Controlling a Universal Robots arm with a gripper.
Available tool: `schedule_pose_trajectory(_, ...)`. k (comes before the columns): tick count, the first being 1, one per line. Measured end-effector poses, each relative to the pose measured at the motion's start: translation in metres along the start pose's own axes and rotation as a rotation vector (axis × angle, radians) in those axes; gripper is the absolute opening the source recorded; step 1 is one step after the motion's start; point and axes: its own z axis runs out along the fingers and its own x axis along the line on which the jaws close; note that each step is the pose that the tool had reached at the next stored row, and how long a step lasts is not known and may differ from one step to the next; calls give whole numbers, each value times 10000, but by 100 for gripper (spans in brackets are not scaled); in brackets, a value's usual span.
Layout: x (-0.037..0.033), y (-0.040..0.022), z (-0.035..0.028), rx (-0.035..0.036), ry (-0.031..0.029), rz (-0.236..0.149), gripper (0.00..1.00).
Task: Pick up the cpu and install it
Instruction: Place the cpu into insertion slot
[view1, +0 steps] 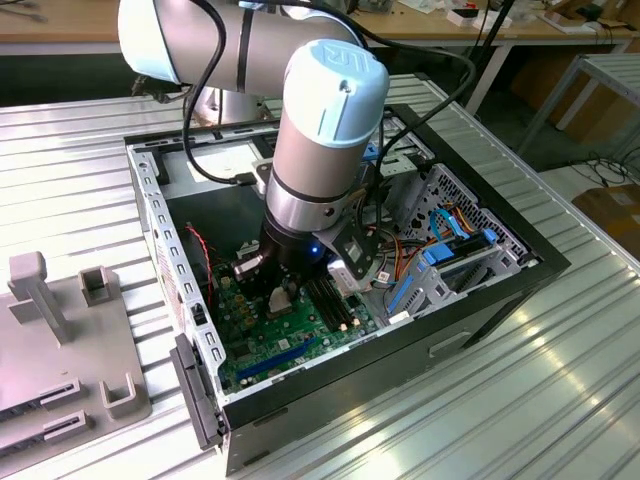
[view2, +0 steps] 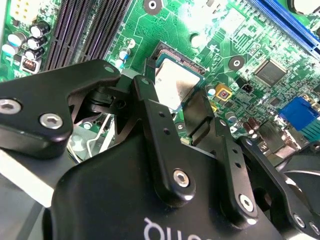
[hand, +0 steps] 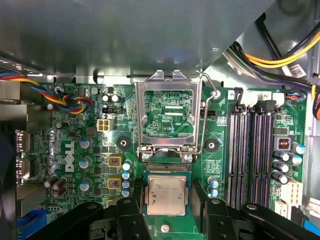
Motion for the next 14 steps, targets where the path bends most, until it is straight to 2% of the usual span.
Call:
schedule_pose_trajectory(5, 1, 0, 8, 2, -1, -138, 47)
schedule_pose_trajectory(9, 1, 0, 17, -4, -3, 123, 47)
schedule_pose_trajectory(14, 1, -4, 21, -22, -3, 149, 47)
